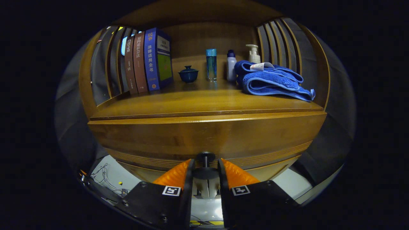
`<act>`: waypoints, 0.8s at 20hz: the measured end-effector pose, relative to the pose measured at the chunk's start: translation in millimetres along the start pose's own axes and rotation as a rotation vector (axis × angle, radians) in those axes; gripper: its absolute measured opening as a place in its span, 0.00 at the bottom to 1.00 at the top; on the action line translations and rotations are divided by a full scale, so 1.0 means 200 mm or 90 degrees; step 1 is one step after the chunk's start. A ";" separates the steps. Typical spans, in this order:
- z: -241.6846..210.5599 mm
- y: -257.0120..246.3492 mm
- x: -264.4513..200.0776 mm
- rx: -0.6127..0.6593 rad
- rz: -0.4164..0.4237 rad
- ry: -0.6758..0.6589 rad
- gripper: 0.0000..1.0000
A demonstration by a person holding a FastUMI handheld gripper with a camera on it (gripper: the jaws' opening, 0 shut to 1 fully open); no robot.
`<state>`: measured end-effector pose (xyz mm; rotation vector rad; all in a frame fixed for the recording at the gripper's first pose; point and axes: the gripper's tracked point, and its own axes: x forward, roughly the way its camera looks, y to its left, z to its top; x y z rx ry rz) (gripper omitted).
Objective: Pull open the drawer, take out the items inside it, and place them on the countertop above the cabinet.
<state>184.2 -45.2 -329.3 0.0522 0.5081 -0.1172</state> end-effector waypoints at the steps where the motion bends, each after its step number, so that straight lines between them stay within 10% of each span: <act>1: -0.01 0.00 0.01 -0.004 -0.002 0.003 0.37; 16: -0.21 0.00 -0.40 -0.018 -0.005 0.043 0.32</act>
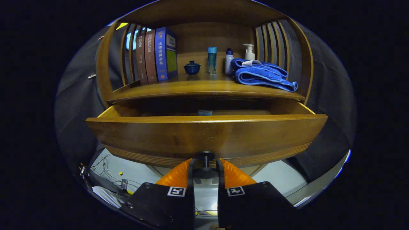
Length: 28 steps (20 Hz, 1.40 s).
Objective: Pull open the drawer, take out the items inside it, and place them on the countertop above the cabinet.
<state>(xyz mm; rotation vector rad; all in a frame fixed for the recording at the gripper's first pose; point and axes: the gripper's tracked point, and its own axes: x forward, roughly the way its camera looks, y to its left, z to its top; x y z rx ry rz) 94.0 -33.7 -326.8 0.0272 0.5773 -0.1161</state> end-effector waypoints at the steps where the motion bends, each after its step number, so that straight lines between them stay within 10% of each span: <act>1: -0.02 0.00 -0.03 0.000 0.000 0.002 0.32; 21: -0.26 0.00 -0.30 0.007 -0.006 0.062 0.32; 24: -0.20 0.02 -0.42 0.009 -0.002 0.061 0.49; 28: -0.06 0.00 -0.55 0.010 -0.012 0.033 0.97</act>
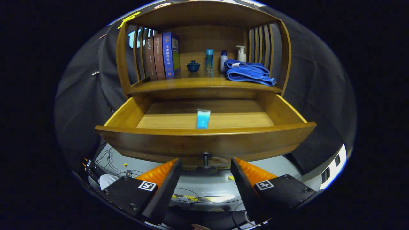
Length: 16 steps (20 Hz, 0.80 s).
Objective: Pull open the drawer, take out the items inside it, and place them on the countertop above the cabinet.
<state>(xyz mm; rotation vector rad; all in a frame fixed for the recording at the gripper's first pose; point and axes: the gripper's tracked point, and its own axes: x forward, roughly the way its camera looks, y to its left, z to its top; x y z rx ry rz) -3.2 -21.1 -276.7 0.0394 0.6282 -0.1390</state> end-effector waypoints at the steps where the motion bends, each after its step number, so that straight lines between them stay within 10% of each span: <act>1: 0.07 0.01 -0.04 0.007 0.007 -0.008 0.99; 7: 0.48 0.05 0.14 0.024 0.035 -0.018 1.00; 16: 0.39 0.05 0.74 0.028 0.020 0.209 1.00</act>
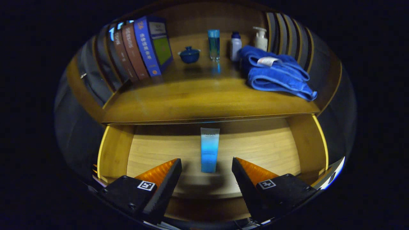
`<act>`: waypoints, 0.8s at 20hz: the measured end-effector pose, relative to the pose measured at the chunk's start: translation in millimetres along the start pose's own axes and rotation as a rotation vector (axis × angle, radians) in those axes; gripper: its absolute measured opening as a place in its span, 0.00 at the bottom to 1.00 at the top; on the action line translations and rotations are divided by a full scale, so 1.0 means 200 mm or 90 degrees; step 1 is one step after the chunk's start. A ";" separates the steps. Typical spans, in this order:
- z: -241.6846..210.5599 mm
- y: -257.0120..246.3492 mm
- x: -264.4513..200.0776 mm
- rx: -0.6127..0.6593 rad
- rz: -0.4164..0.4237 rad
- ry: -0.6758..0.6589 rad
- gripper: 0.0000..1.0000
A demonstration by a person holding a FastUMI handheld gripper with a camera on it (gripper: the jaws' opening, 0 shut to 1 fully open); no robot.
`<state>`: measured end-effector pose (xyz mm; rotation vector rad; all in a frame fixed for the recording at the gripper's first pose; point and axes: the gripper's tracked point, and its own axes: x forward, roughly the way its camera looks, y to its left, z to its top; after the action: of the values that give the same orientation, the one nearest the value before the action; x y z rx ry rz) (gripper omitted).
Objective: Pull open the drawer, take out the items inside it, and place them on the countertop above the cabinet.
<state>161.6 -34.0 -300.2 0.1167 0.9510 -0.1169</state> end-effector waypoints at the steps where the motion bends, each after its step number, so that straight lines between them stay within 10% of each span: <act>1: 0.00 -0.01 0.05 0.002 -0.006 0.019 1.00; 8: -0.07 -0.02 0.26 -0.043 -0.047 0.145 0.99; 16: -0.12 0.01 0.31 -0.041 -0.038 0.183 0.58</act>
<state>177.7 -30.3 -364.9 0.0467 1.2438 -0.1265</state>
